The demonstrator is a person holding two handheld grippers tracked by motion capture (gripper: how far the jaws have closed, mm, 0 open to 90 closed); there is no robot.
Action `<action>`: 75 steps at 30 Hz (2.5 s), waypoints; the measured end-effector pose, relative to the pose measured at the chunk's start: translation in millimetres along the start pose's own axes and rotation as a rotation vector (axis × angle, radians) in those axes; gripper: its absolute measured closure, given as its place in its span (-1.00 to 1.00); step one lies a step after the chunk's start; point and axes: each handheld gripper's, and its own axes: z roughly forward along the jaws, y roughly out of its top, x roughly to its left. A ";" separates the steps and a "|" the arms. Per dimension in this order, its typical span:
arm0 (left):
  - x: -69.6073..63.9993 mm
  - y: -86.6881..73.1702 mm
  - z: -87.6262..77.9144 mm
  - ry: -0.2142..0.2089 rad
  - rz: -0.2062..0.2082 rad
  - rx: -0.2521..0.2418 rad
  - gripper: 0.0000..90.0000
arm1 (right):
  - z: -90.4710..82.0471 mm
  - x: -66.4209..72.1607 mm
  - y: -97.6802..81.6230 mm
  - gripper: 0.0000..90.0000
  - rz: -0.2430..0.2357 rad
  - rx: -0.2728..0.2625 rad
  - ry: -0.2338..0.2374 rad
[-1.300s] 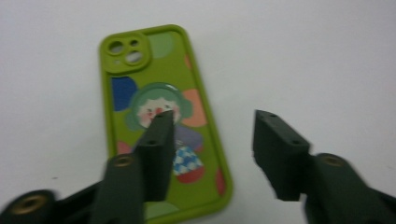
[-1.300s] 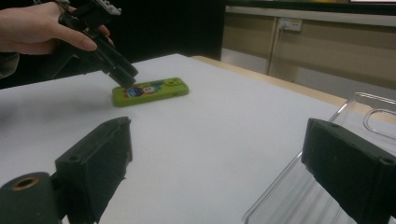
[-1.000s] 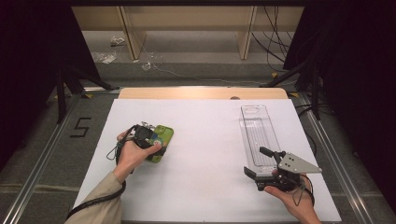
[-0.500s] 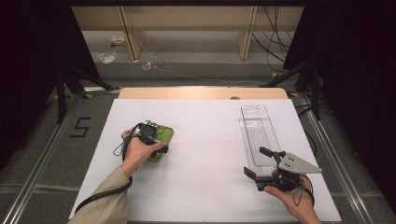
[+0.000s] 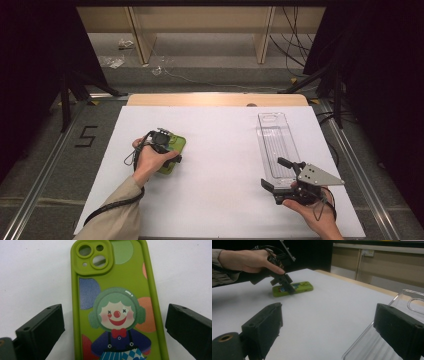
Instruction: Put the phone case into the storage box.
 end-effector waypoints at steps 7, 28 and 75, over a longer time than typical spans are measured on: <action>2.0 5.4 1.4 0.007 -0.004 0.009 -0.96 | 0.2 -0.2 -0.1 -0.78 0.000 0.001 0.000; 3.3 11.2 3.1 -0.004 -0.018 0.074 -0.87 | 1.1 0.1 -0.7 -0.78 0.000 0.004 0.004; 3.8 14.0 3.2 -0.036 -0.003 0.137 -0.74 | 1.9 0.5 -1.1 -0.78 -0.003 0.010 0.007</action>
